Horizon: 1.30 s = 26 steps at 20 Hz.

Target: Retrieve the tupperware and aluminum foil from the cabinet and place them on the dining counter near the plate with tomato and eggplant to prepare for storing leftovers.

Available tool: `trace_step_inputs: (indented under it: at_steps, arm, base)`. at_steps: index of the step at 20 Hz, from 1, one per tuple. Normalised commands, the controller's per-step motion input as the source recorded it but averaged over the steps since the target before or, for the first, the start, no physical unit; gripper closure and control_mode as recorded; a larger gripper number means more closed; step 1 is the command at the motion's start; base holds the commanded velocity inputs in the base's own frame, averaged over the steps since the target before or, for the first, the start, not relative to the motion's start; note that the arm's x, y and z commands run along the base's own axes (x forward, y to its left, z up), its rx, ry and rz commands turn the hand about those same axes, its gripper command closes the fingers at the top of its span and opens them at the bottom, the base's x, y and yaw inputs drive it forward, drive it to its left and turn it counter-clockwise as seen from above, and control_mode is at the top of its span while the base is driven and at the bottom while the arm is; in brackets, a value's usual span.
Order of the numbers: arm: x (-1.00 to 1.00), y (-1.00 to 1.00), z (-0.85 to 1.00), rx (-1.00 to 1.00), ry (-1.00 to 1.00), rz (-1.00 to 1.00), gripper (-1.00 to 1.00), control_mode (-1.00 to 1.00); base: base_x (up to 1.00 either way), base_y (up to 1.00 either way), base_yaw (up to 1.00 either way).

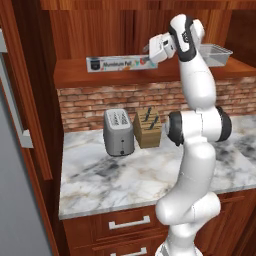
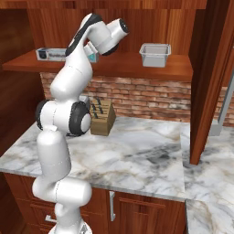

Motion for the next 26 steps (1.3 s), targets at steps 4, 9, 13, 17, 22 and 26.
trace_step_inputs:
  at_steps: [4, 9, 13, 17, 22, 26]
  arm:
    - [0.15, 0.00, -0.02, -0.01, 0.03, 0.02, -1.00, -1.00]
    - [0.04, 0.00, -0.24, -0.09, 0.00, 0.08, -1.00, -1.00]
    - [0.00, 0.00, -0.05, -0.09, -0.11, 0.15, -1.00, -1.00]
    - [0.00, 0.00, -0.03, -0.10, -0.13, 0.19, -1.00, -1.00]
    - [0.00, 0.00, -0.39, -0.19, -0.06, 0.18, -1.00, -1.00]
    - [0.00, 0.27, -0.66, -0.30, -0.01, 0.15, 1.00, -1.00]
  base:
    - [0.00, 0.00, 0.00]
    - [0.00, 0.00, 0.00]
    - [0.00, 0.00, 0.00]
    - [0.00, 0.00, 0.00]
    - [0.00, 0.00, 0.00]
    - [0.00, 0.00, 0.00]
